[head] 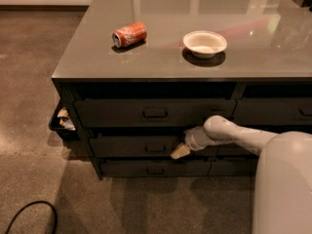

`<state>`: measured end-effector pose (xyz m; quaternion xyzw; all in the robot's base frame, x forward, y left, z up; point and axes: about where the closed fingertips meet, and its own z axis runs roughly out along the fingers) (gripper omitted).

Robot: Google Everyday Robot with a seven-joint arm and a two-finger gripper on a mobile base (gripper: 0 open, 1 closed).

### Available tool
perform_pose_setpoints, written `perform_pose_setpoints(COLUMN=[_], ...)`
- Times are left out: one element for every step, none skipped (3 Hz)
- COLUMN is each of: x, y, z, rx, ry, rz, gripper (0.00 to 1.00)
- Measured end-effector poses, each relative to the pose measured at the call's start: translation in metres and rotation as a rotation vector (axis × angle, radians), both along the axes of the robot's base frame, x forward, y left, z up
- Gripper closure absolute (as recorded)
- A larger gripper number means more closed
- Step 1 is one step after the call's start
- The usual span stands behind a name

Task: Open middle drawer

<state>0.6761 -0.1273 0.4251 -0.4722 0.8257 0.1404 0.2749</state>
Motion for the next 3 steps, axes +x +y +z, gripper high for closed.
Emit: perform_pose_setpoints(x=[-0.0010, -0.0008, -0.0015], y=[-0.0015, -0.0016, -0.0019], z=[-0.0042, -0.0021, 0.0020], rx=[-0.007, -0.007, -0.009], ry=[0.024, 0.024, 0.028], rz=[0.020, 0.020, 0.024], gripper=[0.31, 0.35, 0.38])
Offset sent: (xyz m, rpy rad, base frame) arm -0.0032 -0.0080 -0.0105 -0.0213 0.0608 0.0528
